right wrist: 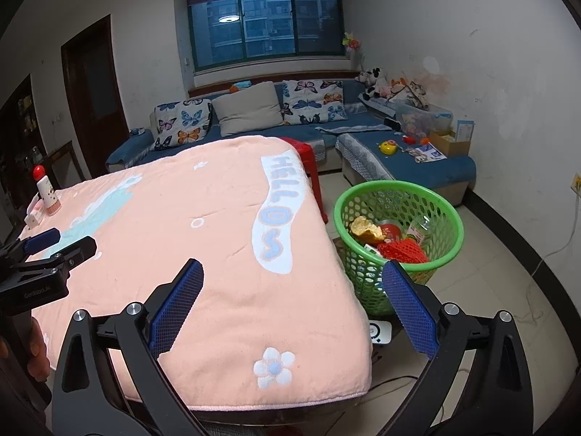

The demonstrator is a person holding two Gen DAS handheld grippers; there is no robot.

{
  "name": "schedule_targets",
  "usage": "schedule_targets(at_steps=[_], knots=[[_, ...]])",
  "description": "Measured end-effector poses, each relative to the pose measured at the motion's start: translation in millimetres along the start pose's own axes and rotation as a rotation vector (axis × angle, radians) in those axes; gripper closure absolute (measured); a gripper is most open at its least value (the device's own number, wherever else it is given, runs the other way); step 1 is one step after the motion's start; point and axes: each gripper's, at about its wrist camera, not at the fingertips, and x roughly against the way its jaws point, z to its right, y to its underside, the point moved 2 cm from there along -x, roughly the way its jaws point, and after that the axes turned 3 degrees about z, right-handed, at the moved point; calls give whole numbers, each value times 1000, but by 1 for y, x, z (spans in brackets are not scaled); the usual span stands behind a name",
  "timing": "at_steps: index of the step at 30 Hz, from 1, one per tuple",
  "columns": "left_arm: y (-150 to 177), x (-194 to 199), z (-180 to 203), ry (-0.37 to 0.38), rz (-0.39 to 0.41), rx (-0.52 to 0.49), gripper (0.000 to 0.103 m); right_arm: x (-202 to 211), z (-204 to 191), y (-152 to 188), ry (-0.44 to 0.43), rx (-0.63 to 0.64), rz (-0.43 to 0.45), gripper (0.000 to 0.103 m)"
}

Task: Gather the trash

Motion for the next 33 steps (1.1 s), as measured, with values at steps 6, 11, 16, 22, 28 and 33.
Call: schedule_targets(at_steps=[6,11,16,22,28,33], knots=[[2,1,0,-9,4,-11,7,0,0,2,4,-4,-2,5],[3,1,0,-12,8,-10,7,0,0,3,10,-6,-5,5],[4,1,1,-13,3,-9,7,0,0,5,12,-12,-8,5],[4,0,1,-15,2,-15,7,0,1,5,13,-13,-10,5],[5,-1,0,-20,-4,-8,7,2,3,7,11,-18,-7,5],[6,0,1,-18,0,-4,7,2,3,9,13,-16,-10,5]])
